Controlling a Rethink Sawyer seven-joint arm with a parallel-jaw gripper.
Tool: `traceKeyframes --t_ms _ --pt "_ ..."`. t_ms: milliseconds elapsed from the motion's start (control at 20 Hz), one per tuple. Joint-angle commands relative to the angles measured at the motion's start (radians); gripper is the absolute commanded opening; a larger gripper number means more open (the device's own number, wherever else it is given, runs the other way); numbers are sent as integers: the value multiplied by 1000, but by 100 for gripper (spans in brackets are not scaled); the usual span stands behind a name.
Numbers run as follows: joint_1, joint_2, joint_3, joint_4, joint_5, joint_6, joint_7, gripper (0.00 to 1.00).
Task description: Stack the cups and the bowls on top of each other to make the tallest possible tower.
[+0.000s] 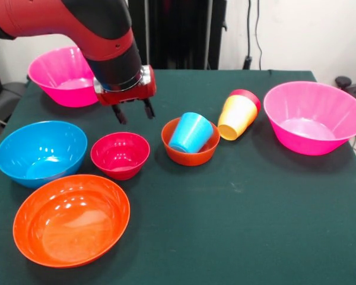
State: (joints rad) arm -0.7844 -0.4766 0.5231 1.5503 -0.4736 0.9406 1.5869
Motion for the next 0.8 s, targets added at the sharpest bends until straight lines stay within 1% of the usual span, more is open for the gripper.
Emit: traceKeyframes --t_ms 50,200,450,650,800 --pt "41 68 -16 -95 -81 -21 -92 100" --pt "45 106 -24 -133 -105 -42 -103 100" --pt "43 107 -21 -160 -118 -46 -130 100" --pt "44 118 -12 -173 -111 -58 -132 100" --pt "44 140 -6 -182 -106 -74 -128 100"
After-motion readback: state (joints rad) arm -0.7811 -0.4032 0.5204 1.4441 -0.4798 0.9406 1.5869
